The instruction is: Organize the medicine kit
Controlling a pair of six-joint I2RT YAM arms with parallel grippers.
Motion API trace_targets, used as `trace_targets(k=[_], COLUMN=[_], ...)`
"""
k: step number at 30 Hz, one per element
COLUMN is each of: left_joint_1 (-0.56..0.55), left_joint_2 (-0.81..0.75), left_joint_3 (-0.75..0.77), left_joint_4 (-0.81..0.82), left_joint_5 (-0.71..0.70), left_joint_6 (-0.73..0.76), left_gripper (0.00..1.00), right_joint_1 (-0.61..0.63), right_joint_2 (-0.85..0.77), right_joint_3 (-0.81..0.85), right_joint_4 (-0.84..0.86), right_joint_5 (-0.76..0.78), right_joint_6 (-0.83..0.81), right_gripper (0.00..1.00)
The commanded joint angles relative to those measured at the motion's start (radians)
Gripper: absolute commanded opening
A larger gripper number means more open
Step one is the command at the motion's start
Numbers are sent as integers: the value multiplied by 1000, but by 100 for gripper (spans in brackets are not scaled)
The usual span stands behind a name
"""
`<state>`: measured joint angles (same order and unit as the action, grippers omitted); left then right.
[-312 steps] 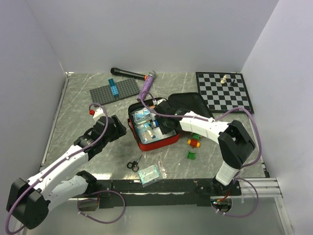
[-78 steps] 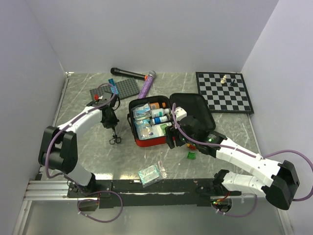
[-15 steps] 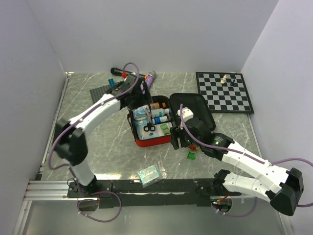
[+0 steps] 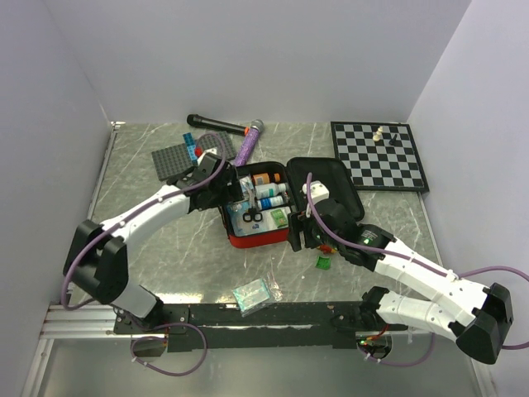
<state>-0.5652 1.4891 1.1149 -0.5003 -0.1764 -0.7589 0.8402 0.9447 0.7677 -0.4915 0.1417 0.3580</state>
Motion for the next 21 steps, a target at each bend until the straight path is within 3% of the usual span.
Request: trace_targets(k=[1, 5, 14, 21], left_joint_1=[5, 28, 125, 177], left_joint_2=[68, 155, 142, 71], left_joint_3=[37, 72, 0, -56], left_joint_4=[20, -26, -44, -69], left_joint_5=[-84, -121, -117, -138], left_joint_6=[50, 46, 46, 72], left_gripper=[96, 99, 67, 60], right_joint_1=[4, 2, 2, 3], right_joint_2=[-11, -23, -20, 9], right_joint_3=[45, 39, 15, 27], right_joint_4=[4, -5, 2, 27], right_joint_5=[21, 16, 41, 38], right_joint_6=[15, 22, 21, 13], right_gripper=[80, 80, 80, 80])
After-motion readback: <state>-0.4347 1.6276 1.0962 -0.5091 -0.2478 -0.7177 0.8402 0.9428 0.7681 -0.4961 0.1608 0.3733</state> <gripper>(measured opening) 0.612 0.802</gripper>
